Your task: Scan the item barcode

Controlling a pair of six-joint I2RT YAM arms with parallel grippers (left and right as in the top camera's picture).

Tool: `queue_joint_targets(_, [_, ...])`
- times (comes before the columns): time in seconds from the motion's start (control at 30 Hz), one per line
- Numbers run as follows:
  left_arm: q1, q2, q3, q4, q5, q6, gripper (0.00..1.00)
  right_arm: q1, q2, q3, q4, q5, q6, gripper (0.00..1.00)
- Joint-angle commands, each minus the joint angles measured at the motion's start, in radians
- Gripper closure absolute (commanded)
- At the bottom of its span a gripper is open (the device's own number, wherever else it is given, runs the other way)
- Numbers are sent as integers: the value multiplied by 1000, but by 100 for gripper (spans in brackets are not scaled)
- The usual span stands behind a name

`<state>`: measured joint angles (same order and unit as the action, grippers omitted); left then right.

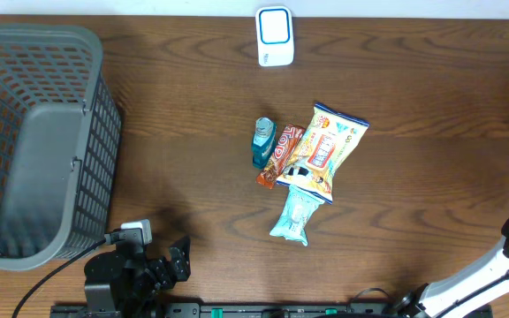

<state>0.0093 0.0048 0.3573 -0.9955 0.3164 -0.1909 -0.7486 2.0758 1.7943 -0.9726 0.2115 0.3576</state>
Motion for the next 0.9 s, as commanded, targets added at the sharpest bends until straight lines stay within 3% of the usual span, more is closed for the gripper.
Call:
queue_joint_targets(0.0, [1, -1, -6, -10, 12, -9, 2, 3, -17, 150, -71, -352, -3, 4])
queue_joint_targets(0.27, [1, -1, -6, -10, 12, -9, 2, 51, -23, 306, -377, -1160, 4, 1])
queue_joint_targets(0.37, [1, -1, -6, -10, 12, -9, 2, 112, -23, 305, -518, -1341, -8, 1])
queue_joint_targets(0.53, [1, -1, -6, -10, 13, -10, 2, 270, -23, 305, -695, -1407, -129, 1])
queue_joint_targets(0.7, [1, -1, -6, -10, 12, -9, 2, 470, -23, 304, -726, -1403, -162, 1])
queue_joint_targets(0.87, [1, -1, -6, -10, 13, -10, 2, 672, -23, 304, -652, -1403, 42, 1])
